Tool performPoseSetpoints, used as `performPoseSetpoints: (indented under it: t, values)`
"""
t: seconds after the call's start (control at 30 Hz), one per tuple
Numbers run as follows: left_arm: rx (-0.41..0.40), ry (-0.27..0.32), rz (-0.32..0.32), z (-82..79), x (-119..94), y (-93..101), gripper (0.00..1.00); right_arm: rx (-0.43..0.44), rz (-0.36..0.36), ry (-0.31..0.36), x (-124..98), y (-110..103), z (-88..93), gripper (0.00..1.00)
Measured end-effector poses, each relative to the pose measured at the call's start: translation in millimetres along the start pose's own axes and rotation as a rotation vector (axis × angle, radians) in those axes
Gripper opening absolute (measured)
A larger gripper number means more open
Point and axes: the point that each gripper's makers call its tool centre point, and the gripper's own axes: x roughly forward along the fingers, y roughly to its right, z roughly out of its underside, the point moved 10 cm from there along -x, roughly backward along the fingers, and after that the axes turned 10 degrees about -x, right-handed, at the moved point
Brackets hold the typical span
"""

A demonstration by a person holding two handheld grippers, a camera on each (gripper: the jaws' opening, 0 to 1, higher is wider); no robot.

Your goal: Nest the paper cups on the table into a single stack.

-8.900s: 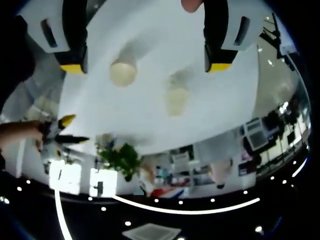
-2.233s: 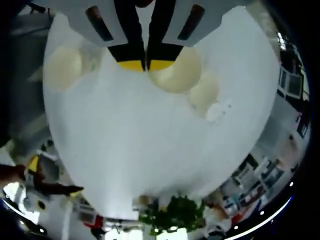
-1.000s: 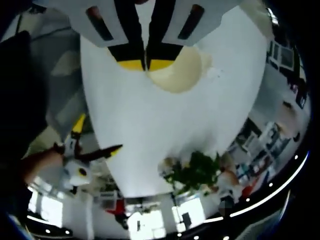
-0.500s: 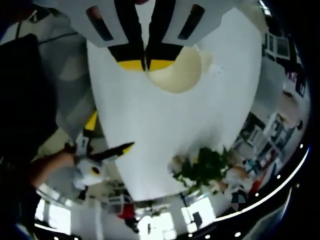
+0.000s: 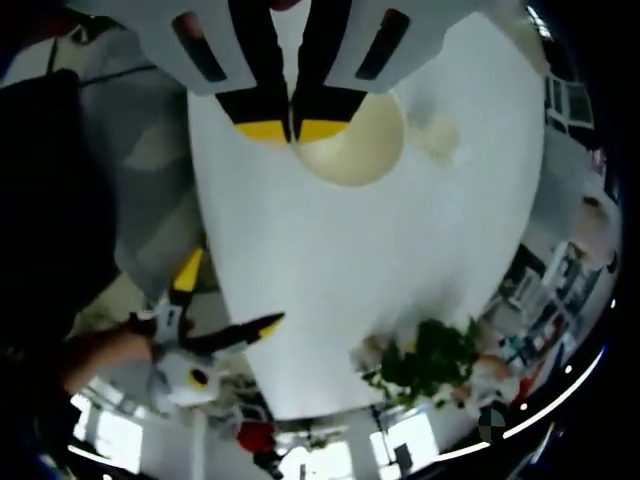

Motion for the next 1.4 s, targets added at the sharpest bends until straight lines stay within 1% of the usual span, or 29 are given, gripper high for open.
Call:
performPoseSetpoints:
  t: [0.1, 0.2, 0.23, 0.3, 0.43, 0.5, 0.6, 0.7, 0.77, 0.87, 0.97, 1.17, 1.3, 1.33, 1.4]
  values:
    - [-0.027, 0.006, 0.009, 6.2, 6.0, -1.4, 0.00, 0.003, 0.004, -0.005, -1.4, 1.5, 0.7, 0.95]
    - [-0.043, -0.001, 0.018, 12.3, 13.3, -1.6, 0.00, 0.009, 0.006, -0.008, -2.2, 3.4, 1.8, 0.95]
    - [-0.047, -0.014, 0.018, 16.5, 17.6, -1.5, 0.00, 0.008, 0.008, -0.009, -2.6, 3.8, 1.5, 0.95]
    - [-0.047, -0.007, 0.015, 20.1, 21.1, -1.4, 0.00, 0.005, 0.011, -0.006, -3.1, 4.4, 0.6, 0.95]
    - [-0.055, -0.031, 0.014, 29.2, 28.1, -1.3, 0.00, 0.010, 0.013, -0.009, -2.8, 4.8, 1.1, 0.95]
    - [-0.035, -0.016, 0.007, 31.4, 30.4, 0.6, 0.00, 0.012, 0.015, -0.007, -3.1, 4.5, 0.8, 0.95]
    - [-0.037, -0.039, 0.008, 38.8, 37.5, 1.6, 0.00, 0.011, 0.013, -0.013, -2.9, 3.6, 1.9, 0.95]
    - [-0.055, -0.040, 0.009, 43.6, 42.3, 1.2, 0.00, 0.013, 0.011, -0.016, -2.8, 3.0, 3.0, 0.95]
    - [-0.054, -0.041, 0.007, 47.3, 46.6, 1.3, 0.00, 0.014, 0.008, -0.018, -2.7, 2.7, 3.3, 0.95]
    - [-0.071, -0.045, 0.010, 49.0, 52.1, 1.9, 0.00, 0.014, 0.004, -0.021, -2.1, 2.7, 2.6, 0.95]
    - [-0.068, -0.053, 0.012, 50.3, 57.0, 2.6, 0.00, 0.005, 0.000, -0.021, -1.2, 3.0, 0.6, 0.95]
    - [-0.091, -0.050, 0.019, 50.2, 64.2, -0.2, 0.00, 0.010, -0.001, -0.019, 0.8, 5.4, 0.1, 0.95]
    - [-0.096, -0.062, 0.025, 53.1, 71.2, -1.4, 0.00, 0.016, 0.002, -0.022, 0.2, 4.7, 2.4, 0.95]
    - [-0.107, -0.072, 0.025, 54.2, 72.8, -2.2, 0.01, 0.019, 0.003, -0.022, -0.3, 4.6, 3.1, 0.95]
    - [-0.122, -0.064, 0.035, 54.9, 74.4, -2.6, 0.01, 0.026, 0.007, -0.024, -1.6, 4.6, 5.6, 0.95]
